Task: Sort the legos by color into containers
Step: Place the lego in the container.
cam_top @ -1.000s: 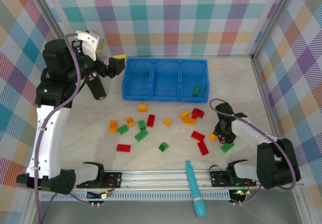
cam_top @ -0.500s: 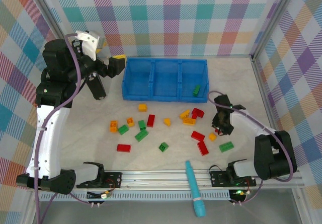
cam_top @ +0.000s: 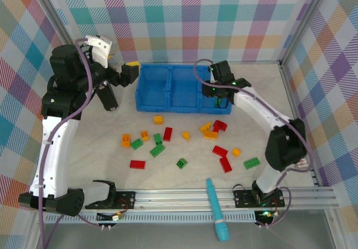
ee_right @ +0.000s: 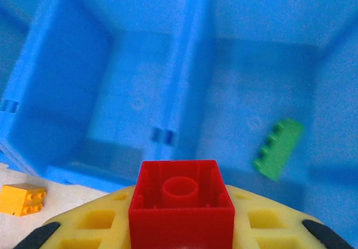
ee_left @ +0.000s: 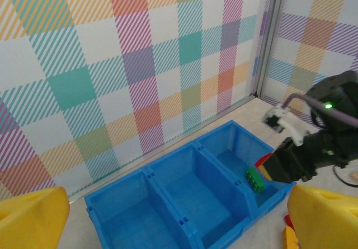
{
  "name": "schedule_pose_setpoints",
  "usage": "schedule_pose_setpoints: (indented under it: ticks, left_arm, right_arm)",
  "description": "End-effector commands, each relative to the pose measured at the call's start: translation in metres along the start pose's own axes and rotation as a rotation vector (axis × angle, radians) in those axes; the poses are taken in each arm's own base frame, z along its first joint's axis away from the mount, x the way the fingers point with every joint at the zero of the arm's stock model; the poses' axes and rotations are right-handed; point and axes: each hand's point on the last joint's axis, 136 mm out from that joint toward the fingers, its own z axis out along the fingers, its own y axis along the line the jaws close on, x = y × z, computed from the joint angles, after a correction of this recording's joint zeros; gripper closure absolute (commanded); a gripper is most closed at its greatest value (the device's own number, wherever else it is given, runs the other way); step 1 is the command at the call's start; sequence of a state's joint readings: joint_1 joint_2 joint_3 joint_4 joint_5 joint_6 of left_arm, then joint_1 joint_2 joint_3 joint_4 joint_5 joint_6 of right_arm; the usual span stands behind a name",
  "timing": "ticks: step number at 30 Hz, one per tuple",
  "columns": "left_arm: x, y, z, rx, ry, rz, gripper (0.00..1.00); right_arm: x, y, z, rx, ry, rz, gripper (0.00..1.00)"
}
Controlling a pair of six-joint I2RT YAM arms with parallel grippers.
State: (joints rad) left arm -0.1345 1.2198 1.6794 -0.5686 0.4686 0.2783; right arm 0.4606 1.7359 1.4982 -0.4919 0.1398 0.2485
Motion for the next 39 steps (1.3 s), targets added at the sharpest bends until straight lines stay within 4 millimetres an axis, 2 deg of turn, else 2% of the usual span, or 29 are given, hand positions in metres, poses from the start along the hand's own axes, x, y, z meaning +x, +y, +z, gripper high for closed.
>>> schedule_pose_setpoints:
  ticks: [1, 5, 11, 16, 21, 27, 32, 39]
  left_arm:
    - [-0.007, 0.005, -0.006, -0.036, -0.027, 0.039, 0.0]
    - [-0.004, 0.011, -0.006, -0.069, -0.013, 0.047, 0.0]
    - [-0.003, 0.012, -0.004, -0.072, -0.01, 0.05, 0.0]
    - [-0.002, 0.012, -0.001, -0.063, -0.008, 0.045, 0.0]
    - [-0.002, 0.012, 0.0, -0.057, -0.008, 0.045, 0.0]
    - [-0.002, 0.011, 0.0, -0.053, -0.01, 0.043, 0.0]
    - [-0.006, 0.004, -0.004, -0.023, -0.027, 0.043, 0.0]
    - [-0.009, 0.002, -0.011, -0.034, -0.049, 0.051, 0.0]
  right_arm:
    - [-0.026, 0.02, 0.025, -0.045, -0.037, -0.14, 0.77]
    - [-0.033, 0.041, 0.057, -0.068, -0.04, -0.218, 0.76]
    - [-0.032, 0.06, 0.088, -0.094, -0.05, -0.282, 0.75]
    - [-0.019, 0.067, 0.109, -0.066, -0.016, -0.368, 0.75]
    - [-0.004, 0.065, 0.128, -0.02, 0.029, -0.457, 0.72]
    - [0.009, 0.065, 0.142, 0.01, 0.062, -0.542, 0.69]
    - [0.016, 0.062, 0.151, 0.041, 0.092, -0.598, 0.65]
    - [0.014, 0.068, 0.145, 0.018, 0.081, -0.587, 0.55]
